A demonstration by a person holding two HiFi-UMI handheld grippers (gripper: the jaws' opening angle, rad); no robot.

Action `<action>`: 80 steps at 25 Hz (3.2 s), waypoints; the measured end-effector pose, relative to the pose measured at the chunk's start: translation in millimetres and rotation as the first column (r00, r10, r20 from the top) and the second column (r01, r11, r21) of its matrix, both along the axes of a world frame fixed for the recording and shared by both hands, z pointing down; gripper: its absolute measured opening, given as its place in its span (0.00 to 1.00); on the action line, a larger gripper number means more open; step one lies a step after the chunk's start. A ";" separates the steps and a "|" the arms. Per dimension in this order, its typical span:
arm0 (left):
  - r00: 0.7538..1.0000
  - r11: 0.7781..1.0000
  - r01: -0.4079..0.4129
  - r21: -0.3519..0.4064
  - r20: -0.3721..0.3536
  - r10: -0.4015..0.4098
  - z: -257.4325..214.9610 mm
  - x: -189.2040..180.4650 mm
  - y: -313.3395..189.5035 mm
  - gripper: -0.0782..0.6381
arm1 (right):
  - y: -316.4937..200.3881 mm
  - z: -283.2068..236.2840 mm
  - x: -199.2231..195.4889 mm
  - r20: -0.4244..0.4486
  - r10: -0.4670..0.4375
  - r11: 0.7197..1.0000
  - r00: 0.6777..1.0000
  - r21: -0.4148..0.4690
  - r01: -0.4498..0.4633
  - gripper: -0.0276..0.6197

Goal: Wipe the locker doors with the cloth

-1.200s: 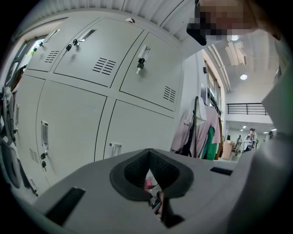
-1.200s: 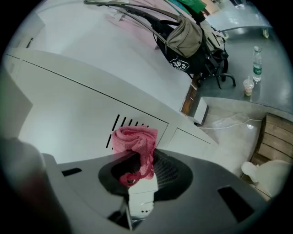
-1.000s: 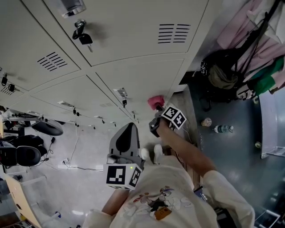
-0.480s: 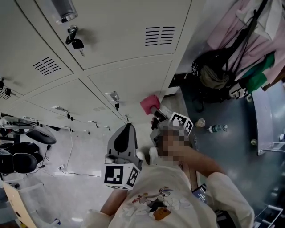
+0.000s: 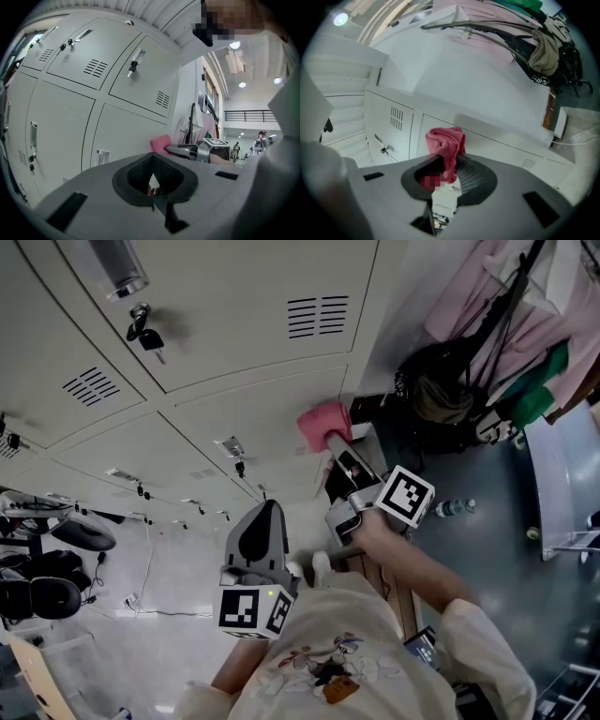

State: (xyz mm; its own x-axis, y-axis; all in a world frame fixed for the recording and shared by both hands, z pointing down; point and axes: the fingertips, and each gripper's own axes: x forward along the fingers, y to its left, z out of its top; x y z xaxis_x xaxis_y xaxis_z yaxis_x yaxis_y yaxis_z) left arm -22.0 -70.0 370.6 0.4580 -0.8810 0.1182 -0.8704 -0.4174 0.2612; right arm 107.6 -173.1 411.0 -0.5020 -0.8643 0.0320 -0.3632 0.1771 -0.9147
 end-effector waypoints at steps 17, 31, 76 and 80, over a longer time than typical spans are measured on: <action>0.999 0.999 0.033 -0.009 0.007 -0.033 1.8 -9.8 -1.1 0.12 | -35.4 -13.6 9.8 0.034 0.073 0.997 0.997 0.035 -0.074 0.17; 0.999 0.999 0.045 -0.025 0.021 -0.045 8.0 -14.1 -4.8 0.12 | -40.8 51.9 3.6 0.011 0.078 0.995 0.997 -0.058 -0.077 0.17; 0.997 0.995 0.081 0.066 0.010 -0.082 -11.7 -30.7 -27.3 0.12 | 34.9 -7.1 -50.2 -0.453 -0.330 0.902 0.828 0.107 0.417 0.17; 0.997 0.993 0.069 0.095 0.024 -0.072 -23.3 -24.4 -22.6 0.12 | 37.7 -27.9 -55.2 -0.446 -0.355 0.870 0.821 0.163 0.465 0.17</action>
